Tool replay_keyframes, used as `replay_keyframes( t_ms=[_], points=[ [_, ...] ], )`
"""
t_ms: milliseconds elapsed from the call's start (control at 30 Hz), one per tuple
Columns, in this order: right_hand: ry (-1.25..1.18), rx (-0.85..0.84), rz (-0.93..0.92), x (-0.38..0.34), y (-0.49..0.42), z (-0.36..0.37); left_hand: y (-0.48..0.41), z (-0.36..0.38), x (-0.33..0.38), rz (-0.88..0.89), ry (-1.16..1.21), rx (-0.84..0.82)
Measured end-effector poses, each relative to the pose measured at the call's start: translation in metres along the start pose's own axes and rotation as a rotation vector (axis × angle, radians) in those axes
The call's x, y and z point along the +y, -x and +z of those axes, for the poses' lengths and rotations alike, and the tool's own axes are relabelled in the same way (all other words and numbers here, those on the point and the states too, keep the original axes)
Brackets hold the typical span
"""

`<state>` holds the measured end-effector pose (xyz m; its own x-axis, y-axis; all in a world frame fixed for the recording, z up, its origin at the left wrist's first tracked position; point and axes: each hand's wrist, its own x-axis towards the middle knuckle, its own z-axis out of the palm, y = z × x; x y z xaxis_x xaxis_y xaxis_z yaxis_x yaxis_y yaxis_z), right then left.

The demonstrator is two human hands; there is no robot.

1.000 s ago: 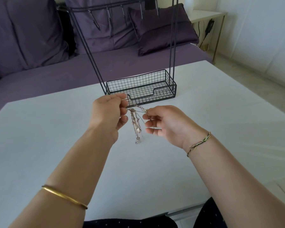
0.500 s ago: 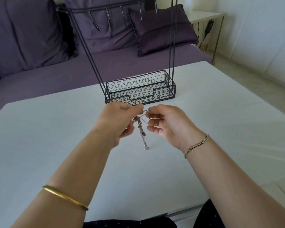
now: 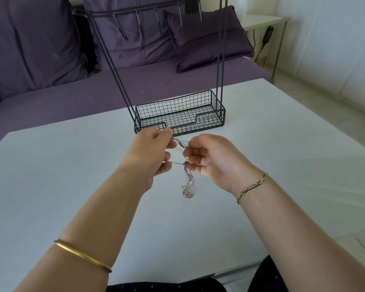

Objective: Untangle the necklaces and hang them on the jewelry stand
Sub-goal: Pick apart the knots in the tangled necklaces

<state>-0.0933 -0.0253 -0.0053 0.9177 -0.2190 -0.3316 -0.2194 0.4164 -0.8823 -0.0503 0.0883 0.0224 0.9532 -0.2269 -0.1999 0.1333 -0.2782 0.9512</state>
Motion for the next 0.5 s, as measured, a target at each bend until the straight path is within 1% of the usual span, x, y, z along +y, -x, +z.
replay_keyframes(
  t_ms=[200, 333, 400, 500],
  points=[
    [0.051, 0.011, -0.007, 0.0016, -0.0007, 0.0006, 0.0022, 0.0021, 0.0012, 0.037, -0.018, 0.008],
    [0.249, 0.099, -0.154, 0.0040, -0.0030, -0.0042, 0.0023, 0.0024, 0.0008, 0.054, -0.025, 0.010],
    [0.228, 0.107, -0.202, 0.0035, -0.0027, -0.0050, 0.0015, 0.0022, 0.0002, 0.060, -0.033, 0.008],
    [0.104, 0.081, -0.232, 0.0031, -0.0025, -0.0035, 0.0009, 0.0026, -0.0007, 0.078, -0.077, -0.013]
  ],
)
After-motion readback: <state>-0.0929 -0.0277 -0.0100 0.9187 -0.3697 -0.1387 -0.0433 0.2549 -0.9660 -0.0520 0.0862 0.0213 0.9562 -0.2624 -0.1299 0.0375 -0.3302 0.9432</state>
